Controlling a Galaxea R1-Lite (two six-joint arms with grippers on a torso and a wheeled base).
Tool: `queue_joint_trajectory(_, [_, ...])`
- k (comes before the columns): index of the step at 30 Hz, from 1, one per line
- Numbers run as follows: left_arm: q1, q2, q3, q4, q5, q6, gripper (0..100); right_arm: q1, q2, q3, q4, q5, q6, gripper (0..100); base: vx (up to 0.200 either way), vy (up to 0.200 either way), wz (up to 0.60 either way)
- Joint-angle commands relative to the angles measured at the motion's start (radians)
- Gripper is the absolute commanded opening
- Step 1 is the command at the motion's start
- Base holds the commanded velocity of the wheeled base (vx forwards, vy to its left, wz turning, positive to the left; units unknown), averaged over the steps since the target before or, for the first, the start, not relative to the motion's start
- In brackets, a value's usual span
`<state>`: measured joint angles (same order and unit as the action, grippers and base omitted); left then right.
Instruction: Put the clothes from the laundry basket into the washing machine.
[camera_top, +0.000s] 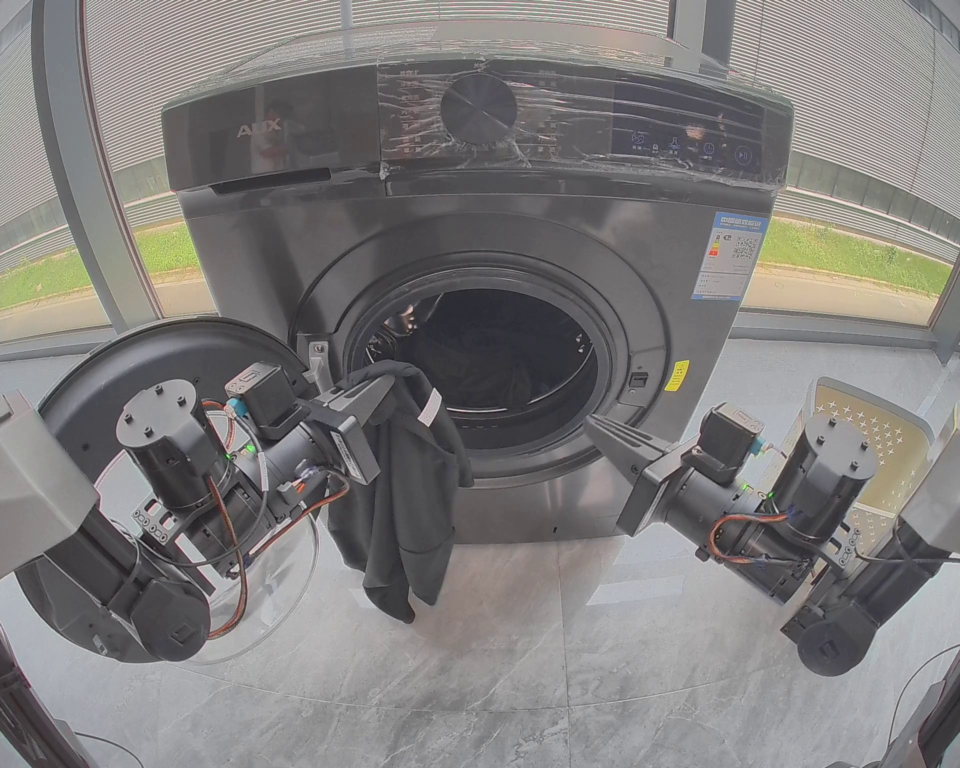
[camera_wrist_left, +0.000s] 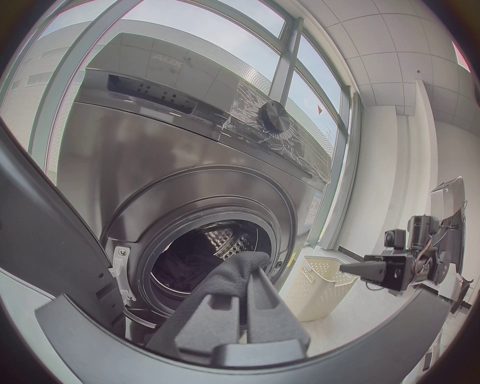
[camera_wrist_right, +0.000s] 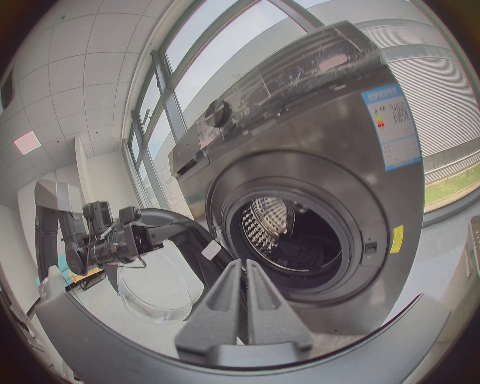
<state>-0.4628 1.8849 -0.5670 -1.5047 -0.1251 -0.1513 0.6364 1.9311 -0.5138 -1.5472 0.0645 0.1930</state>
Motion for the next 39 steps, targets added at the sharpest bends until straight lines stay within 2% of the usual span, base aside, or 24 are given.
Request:
queue_joint_trajectory(1, [-0.016,0.003,0.001,0.0,0.001,0.001,0,0.0,0.098,-0.005,0.001,0.02,0.002,100,0.0,0.0,0.0])
queue_joint_trajectory(9, [-0.033,-0.001,-0.001,0.0,0.002,0.002,0,0.029,0.263,-0.048,0.004,0.067,-0.009,100,0.0,0.0,0.0])
queue_joint_trajectory(15, [-0.057,0.002,0.004,0.0,0.001,0.004,0,0.049,0.39,-0.158,0.001,0.081,-0.017,100,0.0,0.0,0.0])
queue_joint_trajectory(17, [-0.065,0.002,0.004,0.0,0.002,0.004,0,0.049,0.408,-0.176,0.001,0.094,-0.021,100,0.0,0.0,0.0])
queue_joint_trajectory(18, [-0.082,0.007,0.004,0.0,0.002,0.004,0,0.049,0.436,-0.216,0.001,0.117,-0.033,100,0.0,0.0,0.0])
queue_joint_trajectory(20, [-0.094,0.01,0.006,-0.002,0.001,0.004,0,0.051,0.457,-0.265,0.007,0.127,-0.047,100,0.0,0.0,0.0])
queue_joint_trajectory(26, [-0.109,0.007,0.009,-0.002,0.001,0.004,0,0.055,0.542,-0.423,0.052,0.129,-0.055,100,0.0,0.0,0.0])
queue_joint_trajectory(37, [-0.109,-0.007,-0.007,-0.002,-0.001,0.001,0,0.106,0.664,-0.569,0.095,0.118,-0.063,100,0.0,0.0,0.0])
queue_joint_trajectory(38, [-0.106,-0.01,-0.008,-0.002,-0.001,0.001,0,0.105,0.678,-0.581,0.087,0.104,-0.079,100,0.0,0.0,0.0])
queue_joint_trajectory(39, [-0.105,-0.01,-0.008,-0.002,-0.001,0.001,0,0.105,0.681,-0.583,0.081,0.084,-0.09,0,0.0,0.0,0.0])
